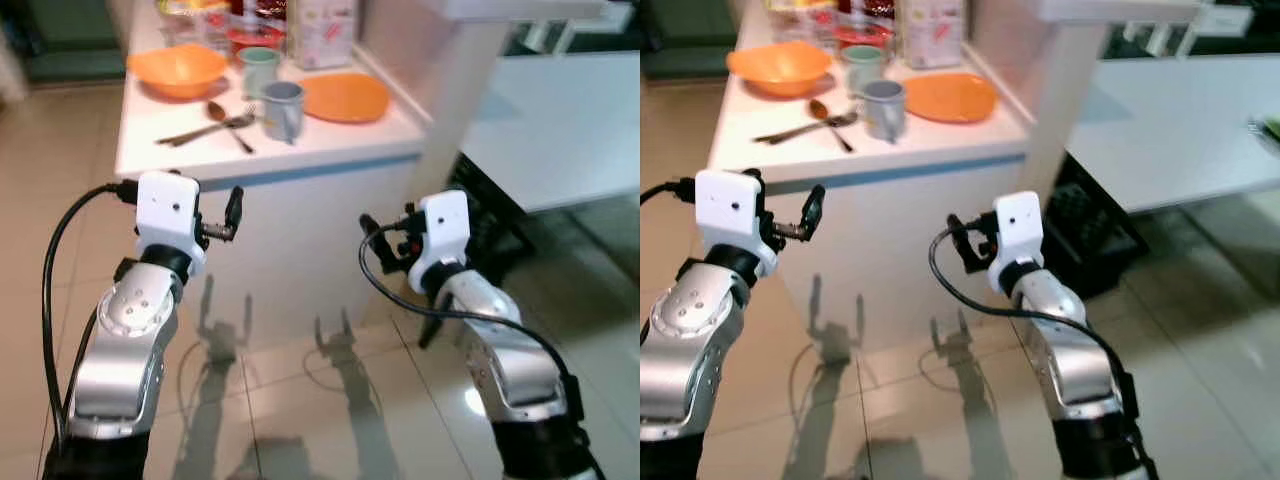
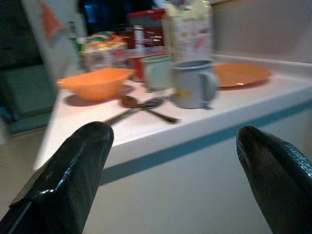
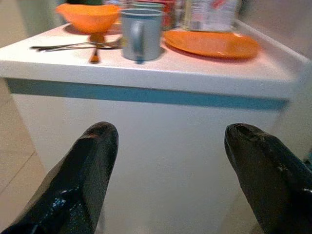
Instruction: Setting the table
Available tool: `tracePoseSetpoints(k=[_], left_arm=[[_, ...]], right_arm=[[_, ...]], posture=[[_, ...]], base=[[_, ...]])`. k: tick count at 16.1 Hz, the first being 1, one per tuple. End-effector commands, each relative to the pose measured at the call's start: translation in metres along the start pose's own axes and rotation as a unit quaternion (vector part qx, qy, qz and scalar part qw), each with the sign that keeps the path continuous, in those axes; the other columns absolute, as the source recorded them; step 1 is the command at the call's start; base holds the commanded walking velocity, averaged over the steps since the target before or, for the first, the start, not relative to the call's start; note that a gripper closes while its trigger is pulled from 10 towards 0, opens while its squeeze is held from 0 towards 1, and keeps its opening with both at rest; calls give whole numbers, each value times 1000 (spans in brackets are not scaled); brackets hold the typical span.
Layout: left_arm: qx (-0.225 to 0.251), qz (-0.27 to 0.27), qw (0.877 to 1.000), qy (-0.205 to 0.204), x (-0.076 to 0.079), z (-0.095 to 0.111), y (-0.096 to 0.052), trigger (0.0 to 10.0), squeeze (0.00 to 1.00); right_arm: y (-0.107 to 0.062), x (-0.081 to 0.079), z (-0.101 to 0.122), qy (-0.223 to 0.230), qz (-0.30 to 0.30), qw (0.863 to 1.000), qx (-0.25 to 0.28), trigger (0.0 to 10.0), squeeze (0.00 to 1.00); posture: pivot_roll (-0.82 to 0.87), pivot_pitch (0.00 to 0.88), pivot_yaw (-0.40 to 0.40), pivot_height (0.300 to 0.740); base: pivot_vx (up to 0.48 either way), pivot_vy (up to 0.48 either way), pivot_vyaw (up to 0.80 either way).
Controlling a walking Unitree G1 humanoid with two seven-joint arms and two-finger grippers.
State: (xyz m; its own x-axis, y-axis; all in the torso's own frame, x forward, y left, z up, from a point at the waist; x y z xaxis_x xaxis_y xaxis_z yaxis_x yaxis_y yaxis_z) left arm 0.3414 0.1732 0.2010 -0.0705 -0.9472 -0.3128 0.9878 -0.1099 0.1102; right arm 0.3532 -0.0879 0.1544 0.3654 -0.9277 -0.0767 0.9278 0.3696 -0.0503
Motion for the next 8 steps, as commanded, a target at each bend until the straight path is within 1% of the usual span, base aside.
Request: tracePoseSetpoints(k=[1,2,4,6,7,8], left_arm=[[2,2,1000,13,-3,1,-3,10000,0],[1,-4,1000,18,-1,0,-8,10000,0],[-3,-12,1000,25,-2,-1,-10,10000,0],[-1,-18,999,32,-2,0,-8,10000,0],[-1,-16,999,31,-3,0,-8,10000,0],[-5,-19,999,31,0,-2,-9,10000,0]], right_arm=[[2,-3,6,-4,11,1000,8,10000,0],[6,-6,6,-3,18,1000,8,10000,0],[10,-13,10,-4,24,1000,16,10000,0],[10,-12,11,8,22,1000,17,10000,0],[10,-11,12,6,24,1000,17,10000,0],[8,-11,13,4,28,999,17,10000,0]], posture=[[104,0,-69,740],[118,0,-77,740],[119,0,-74,740],[116,0,-76,740],[113,0,-72,740],[113,0,-73,740]], base=[[352,0,800],[360,0,800],[368,0,709],[373,0,0],[371,0,0],[371,0,0]])
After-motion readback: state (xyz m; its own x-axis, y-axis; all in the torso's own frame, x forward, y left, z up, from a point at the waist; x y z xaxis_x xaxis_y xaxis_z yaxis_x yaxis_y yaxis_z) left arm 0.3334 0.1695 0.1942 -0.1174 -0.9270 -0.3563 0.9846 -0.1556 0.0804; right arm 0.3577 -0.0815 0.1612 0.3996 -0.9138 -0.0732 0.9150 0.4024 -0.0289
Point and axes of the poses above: a point about 5 cm out from each wrist's last joint towards the gripper, its own y axis pointing out of the wrist towards the gripper, its own z axis along the axis of the wrist's last joint, x = y × z, the point moved 6 cm from there along y, pointing out of the wrist towards the gripper, and after that the axes turned 5 degrees about y, right-handed, at the moved point
